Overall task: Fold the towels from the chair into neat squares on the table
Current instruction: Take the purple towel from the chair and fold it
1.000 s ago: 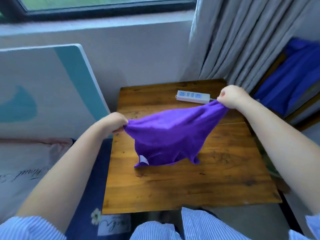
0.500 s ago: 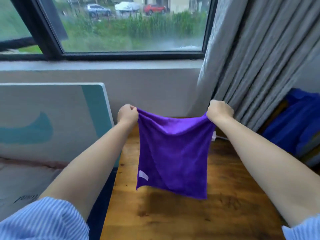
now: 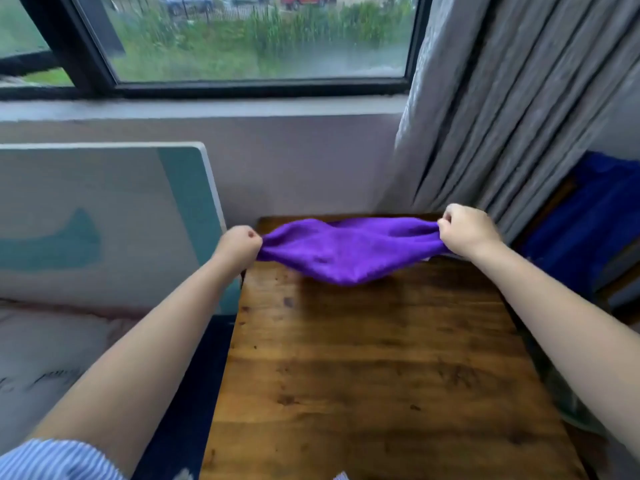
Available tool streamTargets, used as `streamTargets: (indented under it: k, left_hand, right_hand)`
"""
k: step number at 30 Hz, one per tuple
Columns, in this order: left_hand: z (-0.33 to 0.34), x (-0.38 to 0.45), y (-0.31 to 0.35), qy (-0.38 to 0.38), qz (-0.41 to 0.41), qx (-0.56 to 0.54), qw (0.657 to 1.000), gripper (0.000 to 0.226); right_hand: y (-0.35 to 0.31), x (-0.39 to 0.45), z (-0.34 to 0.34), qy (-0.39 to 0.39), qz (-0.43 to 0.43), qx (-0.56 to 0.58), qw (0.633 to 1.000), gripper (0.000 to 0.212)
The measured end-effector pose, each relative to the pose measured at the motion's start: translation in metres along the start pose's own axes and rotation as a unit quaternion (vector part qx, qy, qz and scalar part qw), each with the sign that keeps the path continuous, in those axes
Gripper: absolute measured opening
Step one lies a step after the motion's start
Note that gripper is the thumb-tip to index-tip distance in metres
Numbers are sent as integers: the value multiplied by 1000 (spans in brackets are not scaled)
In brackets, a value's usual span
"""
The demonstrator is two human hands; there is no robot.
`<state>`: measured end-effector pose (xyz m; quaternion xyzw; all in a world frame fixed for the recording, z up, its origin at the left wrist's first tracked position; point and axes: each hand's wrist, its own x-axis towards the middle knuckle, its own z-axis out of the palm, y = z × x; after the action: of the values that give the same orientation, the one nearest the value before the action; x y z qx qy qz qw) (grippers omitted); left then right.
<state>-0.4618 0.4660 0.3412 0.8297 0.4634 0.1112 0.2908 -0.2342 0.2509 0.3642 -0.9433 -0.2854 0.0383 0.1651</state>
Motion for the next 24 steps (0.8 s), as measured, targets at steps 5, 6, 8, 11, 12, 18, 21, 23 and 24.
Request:
streamTargets:
  k: [5,6,8,11,12,18,21,23,24]
  left_hand:
    - [79,-51,-73,-204,-76,165,962,20]
    - [97,-63,-81,-246,-75,201,945,22]
    - [127,-86,-90,-326,-66,272,903,30]
    - [157,-112,-104,-398,-78,329,853,33]
    - [162,-118,-108,-422,-98,340,834,31]
    - [166,-133,-125,-546,-103,403,727,19]
    - [168,-133,-135,-555,-113,383,730,32]
    - [169,-129,-138,-548,-104,391,732,40]
    - [170,-125,-137,-538,-104,397,736,41]
  right_hand:
    - [63,-59,89,-230,60,-120,964,26]
    - [73,-73,105,-274,60,-137,950,27]
    - [91,-100,135,-344,53,-166,923,30]
    - [107,-134,160,-428,46,-207,878,35]
    - [111,-144,165,-448,52,-218,866,36]
    - [127,-161,177,-513,70,-219,827,30]
    - [148,-161,194,-525,107,-194,821,37]
    - [147,-157,193,-496,120,-184,840,32]
    - [146,-152,191,-475,120,-182,853,26]
